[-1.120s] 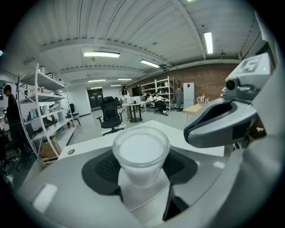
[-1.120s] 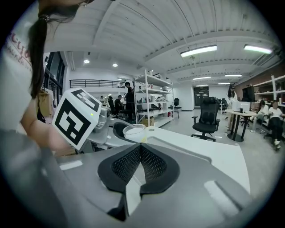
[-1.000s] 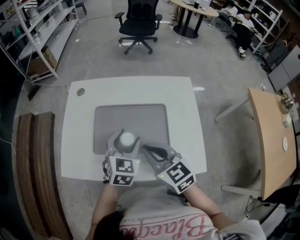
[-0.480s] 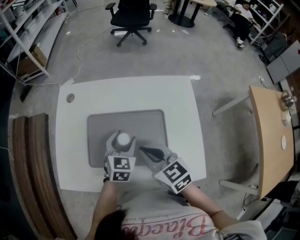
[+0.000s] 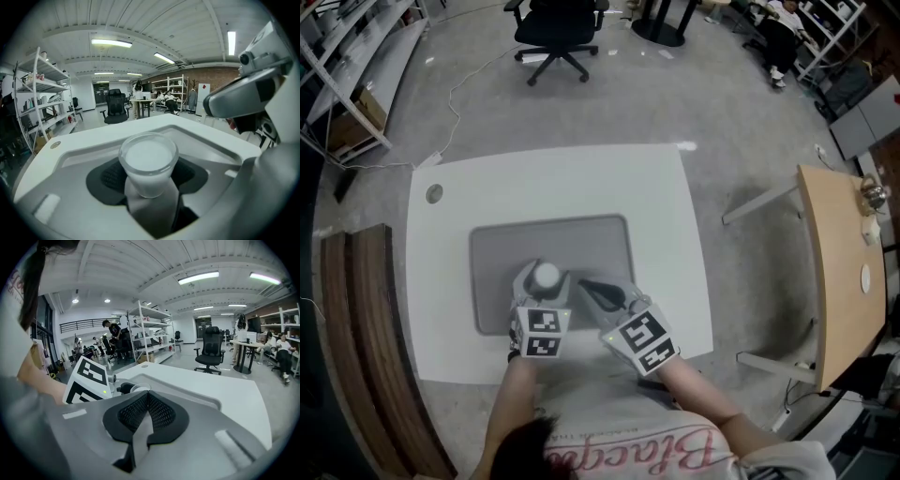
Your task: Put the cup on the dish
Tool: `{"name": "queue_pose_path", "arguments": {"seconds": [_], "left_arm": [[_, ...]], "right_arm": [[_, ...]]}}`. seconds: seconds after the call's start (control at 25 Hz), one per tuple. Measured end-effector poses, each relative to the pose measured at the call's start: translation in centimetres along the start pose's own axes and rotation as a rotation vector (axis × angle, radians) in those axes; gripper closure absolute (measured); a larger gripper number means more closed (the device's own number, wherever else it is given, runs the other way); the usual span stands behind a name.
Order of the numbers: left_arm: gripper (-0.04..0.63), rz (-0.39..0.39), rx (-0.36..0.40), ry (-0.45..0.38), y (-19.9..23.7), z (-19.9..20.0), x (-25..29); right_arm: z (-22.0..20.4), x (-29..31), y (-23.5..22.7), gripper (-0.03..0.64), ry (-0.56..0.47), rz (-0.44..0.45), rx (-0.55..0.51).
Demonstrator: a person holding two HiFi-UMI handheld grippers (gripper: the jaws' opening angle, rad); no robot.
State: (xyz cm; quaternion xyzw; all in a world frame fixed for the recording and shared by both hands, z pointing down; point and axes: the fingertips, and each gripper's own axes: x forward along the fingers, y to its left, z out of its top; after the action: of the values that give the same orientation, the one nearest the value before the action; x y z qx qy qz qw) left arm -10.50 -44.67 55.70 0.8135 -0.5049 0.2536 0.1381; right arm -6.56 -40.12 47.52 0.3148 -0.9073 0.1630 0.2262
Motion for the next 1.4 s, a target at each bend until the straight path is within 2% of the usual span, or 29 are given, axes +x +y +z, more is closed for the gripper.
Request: {"name": "queue_pose_path", "arguments": {"seconds": [0.2, 0.36, 0.48, 0.56, 0.84, 0.92, 0.96, 1.08, 1.32, 1.4], "left_arm": [[0.337, -0.04, 0.025, 0.016, -0.2, -0.6, 0.7], [0.334, -0.022, 0.025, 0.037, -0.2, -1.1, 0.7], [0.277, -0.012, 0.026, 0.046, -0.2, -0.7, 0.4], [0.276, -0.005, 0.017, 0.045, 0.0, -0.9, 0.0], [0.279, 0.028, -0.028, -0.016, 0.7, 0.3, -2.9], [0.315, 0.02, -0.042, -0.037, 0.6, 0.6, -4.0], [0.368, 0.023, -0.048, -0.052, 0.6, 0.8, -4.6], [0.595, 0.052, -0.06, -0.104, 0.7, 1.4, -6.6], [0.595, 0.051, -0.051, -0.14, -0.6, 1.5, -8.9], [0.595, 0.046, -0.086, -0.155, -0.9, 1.8, -9.8]], "right_arm": [[-0.3, 0.1, 0.5, 0.615, 0.009, -0.001, 0.0], [-0.1, 0.0, 0.9, 0.615, 0.002, -0.004, -0.006], [0.1, -0.3, 1.0, 0.615, -0.007, -0.01, -0.017], [0.2, -0.5, 1.1, 0.615, -0.011, -0.017, -0.026], [0.3, -0.9, 2.0, 0.617, -0.026, -0.023, -0.061], [0.5, -1.1, 2.6, 0.617, -0.033, -0.021, -0.081], [0.6, -1.2, 2.9, 0.617, -0.036, -0.023, -0.089], [0.4, -1.5, 3.8, 0.617, -0.042, -0.024, -0.102], [-0.4, -2.8, 4.8, 0.617, -0.065, -0.042, -0.107], [-0.5, -3.2, 5.1, 0.617, -0.079, -0.049, -0.109]]}}
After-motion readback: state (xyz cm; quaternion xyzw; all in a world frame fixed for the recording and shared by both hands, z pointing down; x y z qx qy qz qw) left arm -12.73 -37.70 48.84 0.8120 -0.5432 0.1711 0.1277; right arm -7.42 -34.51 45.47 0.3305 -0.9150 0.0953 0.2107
